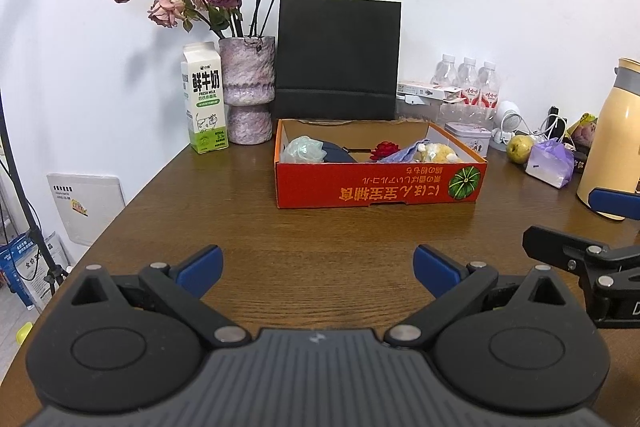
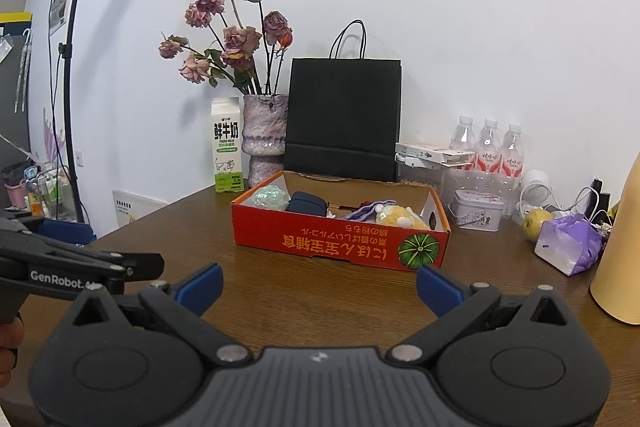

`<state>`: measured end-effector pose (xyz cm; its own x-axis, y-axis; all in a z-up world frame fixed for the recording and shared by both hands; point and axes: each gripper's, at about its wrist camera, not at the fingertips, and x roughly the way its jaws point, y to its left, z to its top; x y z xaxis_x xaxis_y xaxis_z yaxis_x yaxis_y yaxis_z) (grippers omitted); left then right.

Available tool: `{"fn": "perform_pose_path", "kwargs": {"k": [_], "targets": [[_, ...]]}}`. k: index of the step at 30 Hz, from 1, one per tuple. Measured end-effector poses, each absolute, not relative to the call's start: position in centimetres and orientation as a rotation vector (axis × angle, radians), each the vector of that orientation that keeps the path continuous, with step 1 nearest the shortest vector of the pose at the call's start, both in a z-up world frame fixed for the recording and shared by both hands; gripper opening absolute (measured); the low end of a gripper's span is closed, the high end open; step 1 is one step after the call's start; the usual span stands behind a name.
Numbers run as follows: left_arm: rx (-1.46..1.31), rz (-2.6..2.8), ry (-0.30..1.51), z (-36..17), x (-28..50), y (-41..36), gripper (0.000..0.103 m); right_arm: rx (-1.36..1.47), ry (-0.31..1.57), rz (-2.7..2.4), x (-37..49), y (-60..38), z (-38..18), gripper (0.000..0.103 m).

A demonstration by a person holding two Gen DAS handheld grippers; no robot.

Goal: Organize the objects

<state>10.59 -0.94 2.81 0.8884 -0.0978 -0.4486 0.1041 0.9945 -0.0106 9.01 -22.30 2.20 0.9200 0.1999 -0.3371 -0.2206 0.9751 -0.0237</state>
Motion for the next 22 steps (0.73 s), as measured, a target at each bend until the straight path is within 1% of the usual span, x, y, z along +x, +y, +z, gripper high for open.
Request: {"fn": "perform_pose_path", "kwargs": {"k": [22], "targets": [[0.018,-0.107,0.464,2.82,9.94,-0.83,0.103,-0.065,0.343,0.216,8.76,-22.10,1.96,0.103]]}}
